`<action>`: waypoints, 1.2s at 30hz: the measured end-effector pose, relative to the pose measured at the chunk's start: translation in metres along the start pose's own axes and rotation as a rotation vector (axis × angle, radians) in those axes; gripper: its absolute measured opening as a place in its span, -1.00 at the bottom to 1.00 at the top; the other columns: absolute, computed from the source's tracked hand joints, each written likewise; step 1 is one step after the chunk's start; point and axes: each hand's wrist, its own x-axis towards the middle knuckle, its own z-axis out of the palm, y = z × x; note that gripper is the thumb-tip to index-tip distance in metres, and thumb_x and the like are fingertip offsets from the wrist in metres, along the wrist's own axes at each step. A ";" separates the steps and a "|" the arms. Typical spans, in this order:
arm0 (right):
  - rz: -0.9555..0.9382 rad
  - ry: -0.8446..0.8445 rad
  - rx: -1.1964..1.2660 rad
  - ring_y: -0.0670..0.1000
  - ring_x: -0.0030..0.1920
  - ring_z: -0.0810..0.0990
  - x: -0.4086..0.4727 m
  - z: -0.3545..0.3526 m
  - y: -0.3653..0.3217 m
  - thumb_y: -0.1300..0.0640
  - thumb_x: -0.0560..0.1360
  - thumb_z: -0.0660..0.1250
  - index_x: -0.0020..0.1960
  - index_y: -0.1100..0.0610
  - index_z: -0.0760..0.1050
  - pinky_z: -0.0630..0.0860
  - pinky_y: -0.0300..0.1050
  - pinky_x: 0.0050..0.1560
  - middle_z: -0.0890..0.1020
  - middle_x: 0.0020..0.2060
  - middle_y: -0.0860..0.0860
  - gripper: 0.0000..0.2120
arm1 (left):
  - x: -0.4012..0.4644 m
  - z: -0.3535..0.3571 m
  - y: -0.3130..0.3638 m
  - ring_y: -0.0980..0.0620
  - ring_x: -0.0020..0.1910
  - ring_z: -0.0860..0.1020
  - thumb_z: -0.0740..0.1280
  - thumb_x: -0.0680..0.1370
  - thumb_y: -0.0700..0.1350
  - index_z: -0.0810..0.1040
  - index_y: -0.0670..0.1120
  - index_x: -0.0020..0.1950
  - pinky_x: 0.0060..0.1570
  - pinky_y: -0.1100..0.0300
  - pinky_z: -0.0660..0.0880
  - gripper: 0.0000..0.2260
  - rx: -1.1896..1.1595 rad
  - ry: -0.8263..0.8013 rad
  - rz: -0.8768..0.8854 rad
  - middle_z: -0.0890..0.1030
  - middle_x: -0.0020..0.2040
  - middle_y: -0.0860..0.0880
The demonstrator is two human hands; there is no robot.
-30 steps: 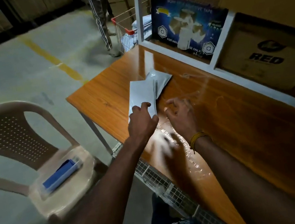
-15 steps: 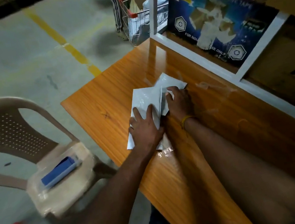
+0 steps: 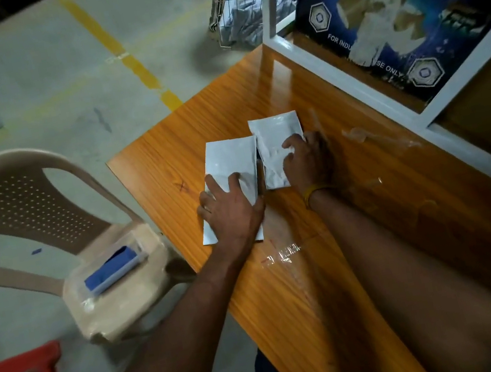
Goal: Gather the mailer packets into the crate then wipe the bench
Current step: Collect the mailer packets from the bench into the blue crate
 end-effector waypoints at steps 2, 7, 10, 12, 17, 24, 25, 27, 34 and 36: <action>0.018 -0.043 -0.027 0.21 0.31 0.39 -0.001 0.002 -0.005 -0.05 0.50 0.37 0.29 -0.02 0.47 0.40 0.12 0.26 0.42 0.32 0.17 -0.62 | 0.002 0.001 0.000 -0.33 0.42 0.23 0.26 0.47 0.36 0.28 0.09 0.42 0.37 -0.24 0.19 -0.38 -0.011 -0.005 -0.013 0.11 0.54 -0.22; 0.058 -0.170 -0.128 0.24 0.31 0.36 -0.001 0.016 -0.007 -0.25 0.38 0.43 0.39 -0.07 0.33 0.35 0.14 0.25 0.35 0.36 0.21 -0.34 | 0.004 -0.003 0.000 -0.28 0.34 0.34 0.25 0.51 0.30 0.35 0.05 0.36 0.27 -0.18 0.30 -0.48 -0.034 0.044 0.009 0.22 0.49 -0.19; 0.047 -0.111 -0.125 0.22 0.26 0.39 -0.001 0.017 -0.009 -0.16 0.39 0.43 0.35 -0.05 0.38 0.40 0.14 0.19 0.38 0.31 0.20 -0.42 | 0.008 -0.010 -0.003 -0.25 0.30 0.37 0.31 0.50 0.12 0.36 0.04 0.38 0.21 -0.14 0.34 -0.53 -0.064 0.058 0.030 0.25 0.46 -0.16; 0.055 -0.081 -0.088 0.22 0.24 0.40 -0.001 0.015 -0.009 -0.12 0.40 0.43 0.33 -0.06 0.40 0.44 0.14 0.15 0.39 0.29 0.19 -0.46 | 0.009 -0.014 -0.005 -0.24 0.28 0.38 0.32 0.47 0.04 0.37 0.04 0.37 0.19 -0.13 0.37 -0.53 -0.127 0.068 0.030 0.27 0.44 -0.14; 0.087 0.028 0.030 0.19 0.24 0.41 -0.011 0.000 -0.005 -0.02 0.41 0.42 0.19 -0.05 0.48 0.53 0.16 0.07 0.39 0.27 0.14 -0.64 | 0.008 -0.025 -0.014 -0.27 0.22 0.43 0.32 0.45 -0.02 0.42 0.04 0.33 0.13 -0.11 0.44 -0.56 -0.282 0.110 0.072 0.31 0.39 -0.14; 0.102 0.219 0.168 0.18 0.25 0.40 -0.055 -0.041 -0.013 0.07 0.42 0.37 0.14 -0.01 0.49 0.51 0.08 0.03 0.38 0.28 0.13 -0.70 | -0.014 -0.053 -0.020 -0.24 0.20 0.47 0.33 0.46 -0.07 0.45 0.05 0.30 0.05 -0.04 0.52 -0.60 -0.476 0.204 0.160 0.35 0.36 -0.12; 0.096 0.231 0.184 0.18 0.25 0.40 -0.064 -0.048 -0.016 0.07 0.43 0.37 0.15 0.00 0.49 0.50 0.08 0.05 0.38 0.28 0.13 -0.71 | -0.019 -0.058 -0.021 -0.22 0.19 0.48 0.33 0.46 -0.06 0.45 0.05 0.30 0.03 -0.01 0.52 -0.60 -0.498 0.218 0.176 0.35 0.35 -0.11; 0.094 0.254 0.215 0.15 0.26 0.39 -0.082 -0.063 -0.022 0.05 0.44 0.37 0.16 0.00 0.49 0.49 0.05 0.10 0.38 0.29 0.12 -0.70 | -0.031 -0.067 -0.023 -0.17 0.21 0.48 0.33 0.46 -0.05 0.45 0.06 0.30 0.01 0.03 0.51 -0.60 -0.544 0.239 0.205 0.36 0.35 -0.08; 0.080 0.410 0.193 0.08 0.23 0.42 -0.181 -0.115 -0.032 -0.04 0.46 0.36 0.18 -0.07 0.49 0.54 0.03 0.08 0.42 0.23 0.08 -0.70 | -0.112 -0.093 -0.031 -0.02 0.19 0.46 0.32 0.43 -0.04 0.48 0.06 0.27 0.00 0.15 0.45 -0.60 -0.682 0.262 0.343 0.42 0.27 -0.03; 0.089 0.454 0.220 0.06 0.23 0.42 -0.216 -0.125 -0.033 -0.06 0.46 0.34 0.16 -0.08 0.48 0.56 0.03 0.08 0.40 0.21 0.06 -0.72 | -0.143 -0.101 -0.035 0.02 0.19 0.46 0.31 0.43 -0.04 0.49 0.05 0.27 -0.01 0.19 0.42 -0.61 -0.711 0.262 0.395 0.44 0.26 -0.03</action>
